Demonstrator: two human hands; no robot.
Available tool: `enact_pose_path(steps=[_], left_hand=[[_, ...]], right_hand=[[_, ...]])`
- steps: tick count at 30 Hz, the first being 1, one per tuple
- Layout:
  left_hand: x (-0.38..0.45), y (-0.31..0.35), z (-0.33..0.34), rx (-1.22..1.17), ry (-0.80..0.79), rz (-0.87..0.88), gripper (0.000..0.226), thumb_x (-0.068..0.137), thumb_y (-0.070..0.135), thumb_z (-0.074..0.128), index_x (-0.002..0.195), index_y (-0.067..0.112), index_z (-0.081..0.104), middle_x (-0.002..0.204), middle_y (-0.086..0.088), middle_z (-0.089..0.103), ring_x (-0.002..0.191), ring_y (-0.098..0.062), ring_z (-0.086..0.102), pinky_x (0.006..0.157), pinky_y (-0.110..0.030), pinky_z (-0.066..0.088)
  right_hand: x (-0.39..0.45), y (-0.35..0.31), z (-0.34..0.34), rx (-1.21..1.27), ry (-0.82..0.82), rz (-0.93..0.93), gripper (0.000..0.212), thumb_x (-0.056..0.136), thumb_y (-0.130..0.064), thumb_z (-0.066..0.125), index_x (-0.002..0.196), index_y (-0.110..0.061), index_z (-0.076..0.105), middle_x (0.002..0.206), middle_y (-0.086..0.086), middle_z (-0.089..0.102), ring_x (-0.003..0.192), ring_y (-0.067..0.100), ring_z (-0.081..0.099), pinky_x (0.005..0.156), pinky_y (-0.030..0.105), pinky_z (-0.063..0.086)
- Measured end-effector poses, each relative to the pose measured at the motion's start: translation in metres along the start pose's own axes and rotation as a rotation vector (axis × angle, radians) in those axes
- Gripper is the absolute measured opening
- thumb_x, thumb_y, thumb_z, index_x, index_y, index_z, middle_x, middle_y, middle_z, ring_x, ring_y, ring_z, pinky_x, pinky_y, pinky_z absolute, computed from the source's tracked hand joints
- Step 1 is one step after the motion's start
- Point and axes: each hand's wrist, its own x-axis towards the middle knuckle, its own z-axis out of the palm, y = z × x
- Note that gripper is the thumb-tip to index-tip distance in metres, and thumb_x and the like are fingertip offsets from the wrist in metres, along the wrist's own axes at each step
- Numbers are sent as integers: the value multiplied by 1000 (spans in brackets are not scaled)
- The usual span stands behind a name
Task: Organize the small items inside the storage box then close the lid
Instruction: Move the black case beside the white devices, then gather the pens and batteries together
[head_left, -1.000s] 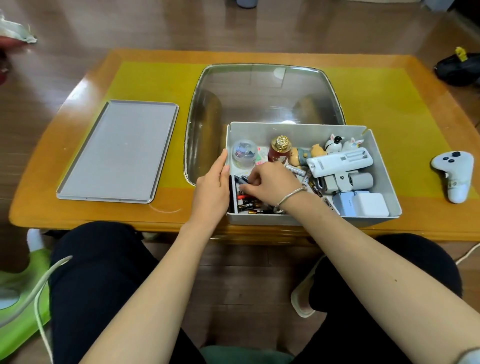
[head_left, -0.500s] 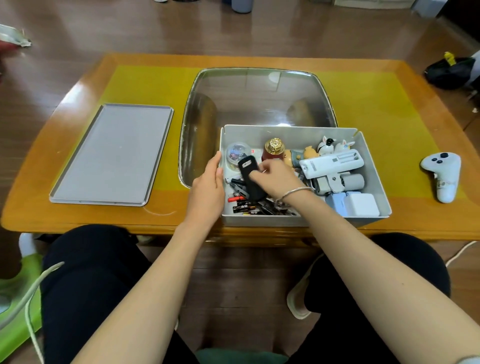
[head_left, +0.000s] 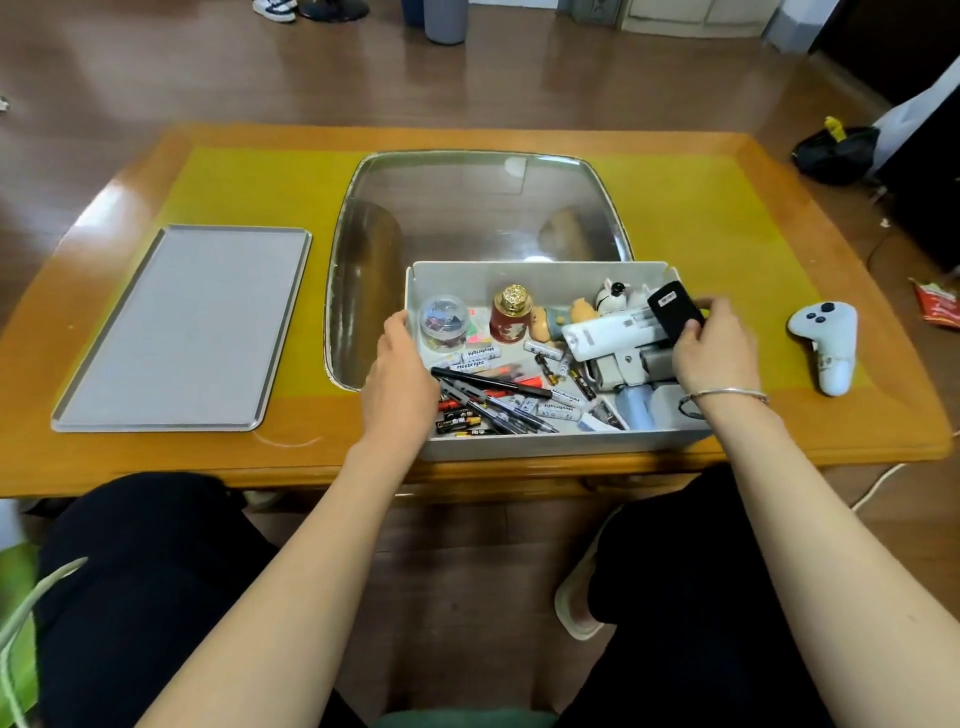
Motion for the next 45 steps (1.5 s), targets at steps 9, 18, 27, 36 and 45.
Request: enact_pose_path(steps=[9,18,27,36,45], left_hand=[[0,-3,4,-51,17,15,73,88,1,59,146,25,23,140,-6,46,117,-27,54,85,-47,55],[-2,-3,3,-247,73,45,60,93,0,50,146,18,29,143,-5,43,127,-19,44,85,-23,41],[-1,-7,2,-377,76,13,44,100,6,39,142,18,33,140,-2,46,125,-14,45,97,-32,48],[-1,-7,2,-369,71,10,40,100,8,39,139,18,39,139,-1,48,124,-13,46,96,-33,49],[-1,-7,3,-362,96,23,39,100,7,40,137,19,41,136,0,49,119,-10,49,90,-28,51]], right_hand=[[-4,3,6,-280,9,15,43,86,-21,57,126,-8,48,130,18,44,121,37,37,95,45,31],[-23,-33,13,-50,22,-403,33,83,-21,64,115,-12,58,128,9,48,117,30,45,98,38,35],[-52,-85,66,-182,-599,-561,26,84,-27,66,109,-18,63,116,4,57,112,21,50,99,38,43],[-43,-92,90,-315,-657,-449,17,83,-16,64,99,-19,64,105,6,65,96,25,60,86,35,52],[-38,-91,77,-237,-629,-419,17,75,-24,65,70,-17,50,72,2,55,74,23,54,60,27,41]])
